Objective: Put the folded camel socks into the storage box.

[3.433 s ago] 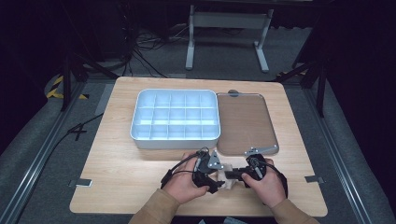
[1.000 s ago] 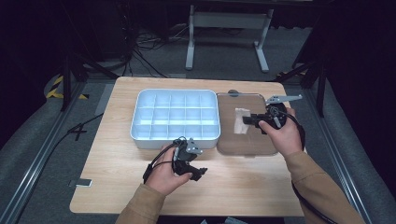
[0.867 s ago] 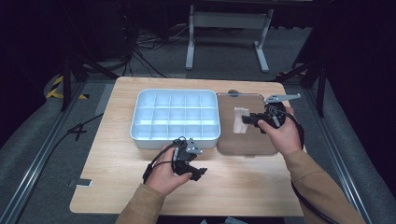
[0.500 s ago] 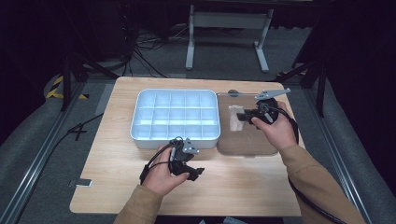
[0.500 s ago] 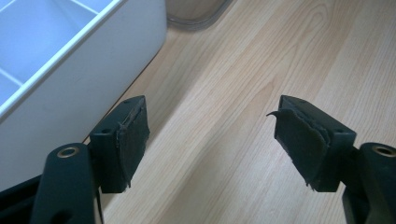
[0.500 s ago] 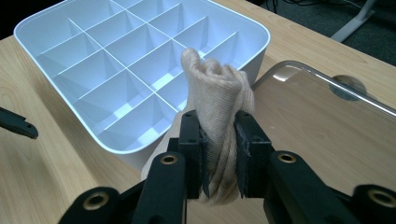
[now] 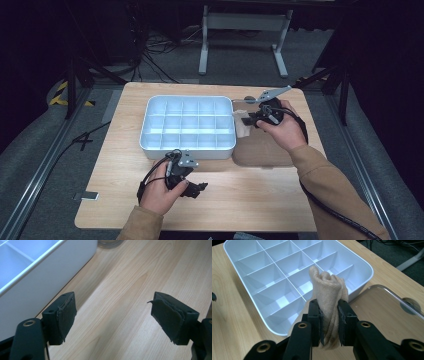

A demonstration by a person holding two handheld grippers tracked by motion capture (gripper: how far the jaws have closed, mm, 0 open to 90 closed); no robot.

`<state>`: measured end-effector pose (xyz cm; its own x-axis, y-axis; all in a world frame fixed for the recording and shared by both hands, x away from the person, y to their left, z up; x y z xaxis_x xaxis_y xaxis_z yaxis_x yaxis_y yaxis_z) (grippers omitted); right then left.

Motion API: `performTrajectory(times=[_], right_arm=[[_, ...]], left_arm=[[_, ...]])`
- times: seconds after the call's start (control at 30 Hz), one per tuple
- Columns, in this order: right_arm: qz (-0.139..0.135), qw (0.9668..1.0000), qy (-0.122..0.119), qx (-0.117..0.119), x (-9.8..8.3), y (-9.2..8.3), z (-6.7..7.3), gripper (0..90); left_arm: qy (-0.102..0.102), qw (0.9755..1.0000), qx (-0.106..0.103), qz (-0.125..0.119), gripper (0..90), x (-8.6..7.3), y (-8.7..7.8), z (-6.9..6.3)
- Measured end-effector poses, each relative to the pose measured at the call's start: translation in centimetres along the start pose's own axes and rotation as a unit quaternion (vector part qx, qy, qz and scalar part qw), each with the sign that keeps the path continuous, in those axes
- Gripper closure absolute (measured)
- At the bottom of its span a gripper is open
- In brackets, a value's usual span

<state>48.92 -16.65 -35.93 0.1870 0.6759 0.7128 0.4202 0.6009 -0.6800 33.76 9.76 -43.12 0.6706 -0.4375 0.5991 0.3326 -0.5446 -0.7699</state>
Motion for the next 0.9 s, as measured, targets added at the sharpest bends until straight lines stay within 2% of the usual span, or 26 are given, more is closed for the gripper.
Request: performTrajectory(times=[0.07, 0.13, 0.17, 0.27, 0.37, 0.5, 0.53, 0.63, 0.8, 0.83, 0.9], right_arm=[[0.006, 0.9999, -0.010, 0.005, 0.5, 0.5, 0.2, 75.2], [0.008, 0.9998, -0.014, 0.006, 0.7, 0.7, 0.3, 75.2], [0.016, 0.9996, -0.023, 0.008, 1.1, 1.2, 0.4, 75.3], [0.020, 0.9993, -0.028, 0.011, 1.5, 1.6, 0.6, 75.3], [0.030, 0.9988, -0.037, 0.010, 2.0, 2.0, 0.8, 75.3], [0.047, 0.9978, -0.045, 0.015, 2.9, 2.9, 1.3, 75.4], [0.050, 0.9975, -0.048, 0.016, 3.1, 3.2, 1.4, 75.4], [0.056, 0.9968, -0.054, 0.017, 3.4, 3.5, 1.6, 75.4], [0.072, 0.9952, -0.061, 0.026, 3.9, 4.3, 1.7, 75.3], [0.081, 0.9939, -0.071, 0.024, 4.2, 4.6, 1.7, 75.3], [0.089, 0.9928, -0.076, 0.026, 4.5, 4.8, 1.8, 75.3]], left_arm=[[-0.006, 0.9999, 0.009, -0.001, 20.9, -0.4, -0.2, 0.4], [-0.003, 0.9998, 0.017, 0.003, 21.1, -0.5, -0.4, 0.6], [-0.014, 0.9997, 0.020, 0.002, 21.1, -0.8, -0.6, 0.7], [-0.019, 0.9995, 0.025, 0.001, 21.0, -1.0, -0.9, 0.9], [-0.019, 0.9995, 0.027, 0.000, 20.9, -1.2, -1.1, 1.1], [-0.030, 0.9991, 0.029, -0.001, 20.9, -1.7, -1.5, 1.2], [-0.032, 0.9990, 0.031, 0.010, 20.9, -1.9, -1.7, 1.4], [-0.038, 0.9988, 0.029, 0.008, 20.9, -2.0, -1.9, 1.5], [-0.043, 0.9983, 0.038, 0.006, 20.9, -2.4, -2.3, 1.8], [-0.048, 0.9982, 0.037, 0.003, 20.9, -2.5, -2.4, 1.9], [-0.050, 0.9980, 0.040, 0.005, 20.8, -2.6, -2.7, 2.1]])
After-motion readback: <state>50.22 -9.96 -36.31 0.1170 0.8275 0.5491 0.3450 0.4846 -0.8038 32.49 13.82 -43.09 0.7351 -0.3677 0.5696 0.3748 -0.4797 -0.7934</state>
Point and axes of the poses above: each handheld gripper's, and its own axes: y roughly forward along the jaws, x roughly out of its top, z roughly to its left, the point moved 3 cm from there along y, roughly forward along the jaws, and after that the axes turned 14 degrees about -y, right-handed, at the moved point
